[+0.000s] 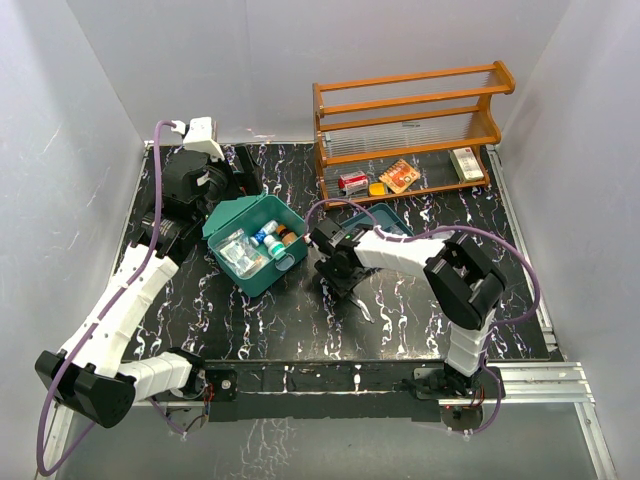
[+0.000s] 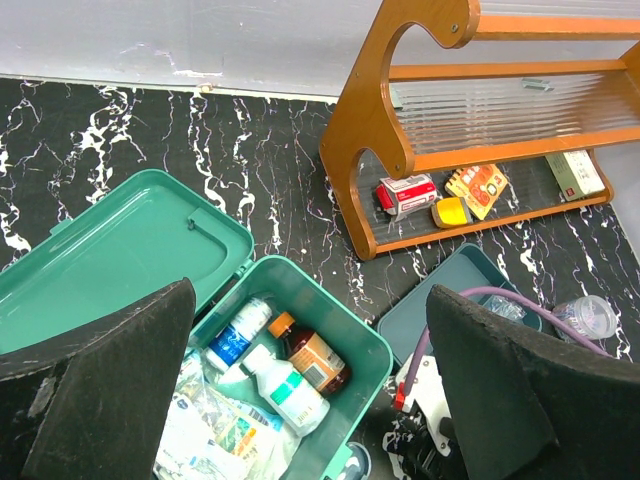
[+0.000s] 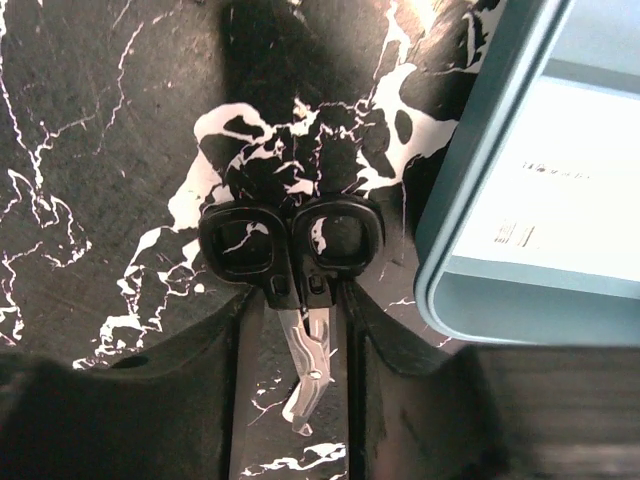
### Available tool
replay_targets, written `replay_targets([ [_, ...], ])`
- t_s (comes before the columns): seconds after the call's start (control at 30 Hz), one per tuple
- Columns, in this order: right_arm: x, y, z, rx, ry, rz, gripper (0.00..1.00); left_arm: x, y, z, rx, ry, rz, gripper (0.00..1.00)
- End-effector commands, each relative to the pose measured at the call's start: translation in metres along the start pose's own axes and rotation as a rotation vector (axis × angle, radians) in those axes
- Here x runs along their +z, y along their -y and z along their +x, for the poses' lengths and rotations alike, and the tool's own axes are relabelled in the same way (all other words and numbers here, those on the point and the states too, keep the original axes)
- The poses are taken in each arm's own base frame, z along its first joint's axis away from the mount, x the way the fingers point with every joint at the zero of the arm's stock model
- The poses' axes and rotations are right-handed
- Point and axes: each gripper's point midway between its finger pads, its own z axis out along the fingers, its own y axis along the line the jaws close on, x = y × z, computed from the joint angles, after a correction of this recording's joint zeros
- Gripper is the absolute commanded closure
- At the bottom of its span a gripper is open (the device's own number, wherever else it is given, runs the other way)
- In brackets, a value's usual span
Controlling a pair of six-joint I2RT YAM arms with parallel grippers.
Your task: Organize the medicine kit
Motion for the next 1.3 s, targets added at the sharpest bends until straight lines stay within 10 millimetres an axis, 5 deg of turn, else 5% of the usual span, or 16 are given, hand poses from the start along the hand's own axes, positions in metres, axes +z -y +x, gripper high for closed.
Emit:
replay_targets([
  [0.0,0.016,0.0,-0.014,0.014,0.035,0.02,0.73,-0.01,0.001,-0.022,-0.001,0.058,0.002,0.01],
  [0.17,0.01,0.0,-0.019,0.017,0.058,0.024,0.84,-0.011,0.001,-0.022,-0.001,0.06,0.001,0.01],
  [0.7,-0.055,-0.006,-0.057,0.189,0.362,-0.014,0.84,-0.011,0.0,-0.022,-0.003,0.061,0.0,0.01],
  [1.27,-0.121,0.072,-0.113,0.77,0.734,0.244,0.83,-0.015,0.0,-0.022,-0.009,0.064,0.004,0.01],
])
